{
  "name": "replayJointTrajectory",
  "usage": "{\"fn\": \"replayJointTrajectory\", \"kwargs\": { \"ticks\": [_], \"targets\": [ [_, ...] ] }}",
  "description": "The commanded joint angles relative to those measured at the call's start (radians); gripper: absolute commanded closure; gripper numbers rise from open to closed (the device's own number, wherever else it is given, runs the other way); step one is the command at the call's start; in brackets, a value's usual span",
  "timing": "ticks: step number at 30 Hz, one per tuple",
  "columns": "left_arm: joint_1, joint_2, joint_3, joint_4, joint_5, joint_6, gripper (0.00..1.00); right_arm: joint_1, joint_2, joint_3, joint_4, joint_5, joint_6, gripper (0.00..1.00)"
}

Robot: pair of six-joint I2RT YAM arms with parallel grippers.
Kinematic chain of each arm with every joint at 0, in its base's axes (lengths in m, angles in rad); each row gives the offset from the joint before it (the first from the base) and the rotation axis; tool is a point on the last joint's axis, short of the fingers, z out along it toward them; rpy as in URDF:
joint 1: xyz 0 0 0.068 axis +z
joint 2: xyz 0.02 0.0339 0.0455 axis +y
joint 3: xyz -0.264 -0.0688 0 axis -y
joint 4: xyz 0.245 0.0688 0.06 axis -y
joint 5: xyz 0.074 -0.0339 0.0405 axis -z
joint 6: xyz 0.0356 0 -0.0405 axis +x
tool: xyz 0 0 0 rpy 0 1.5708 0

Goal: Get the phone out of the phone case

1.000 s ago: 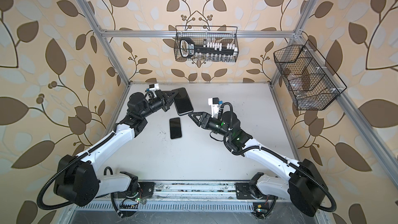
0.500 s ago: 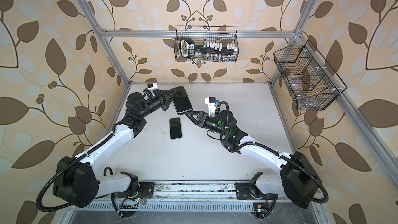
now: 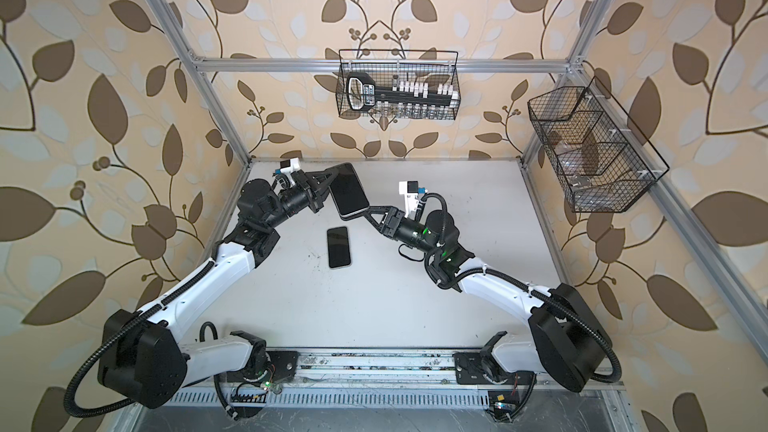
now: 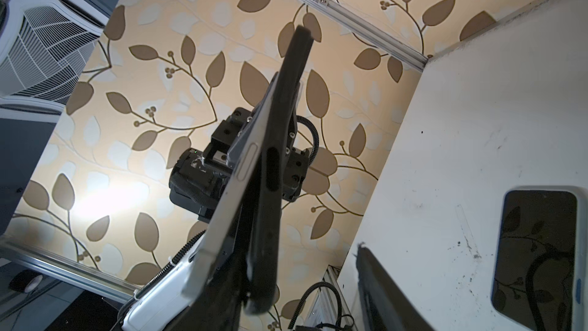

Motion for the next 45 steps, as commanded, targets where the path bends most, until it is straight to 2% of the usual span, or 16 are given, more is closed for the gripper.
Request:
{"fn": "replayJointTrajectory", "kwargs": {
  "ticks": [1,25,41,43,45],
  "targets": [
    [-0.013,-0.052,0.026,0.135,0.041,-0.041,1.00,-0.008,0.045,0.018,0.085,0.019,0.074,0.45],
    [-0.018,0.054,-0.035,0.191,0.025,0.031,1.00,0.037,0.139,0.068,0.198,0.043,0.151,0.60],
    [-0.019,0.046,-0.040,0.071,0.001,0.147,1.00,0.050,0.133,0.054,0.215,0.078,0.172,0.75],
    [-0.021,0.045,-0.038,0.044,-0.002,0.170,0.95,0.054,0.135,0.052,0.215,0.084,0.176,0.77],
    [-0.021,0.045,-0.041,0.034,-0.004,0.181,0.94,0.055,0.136,0.051,0.216,0.090,0.182,0.80]
  ]
}}
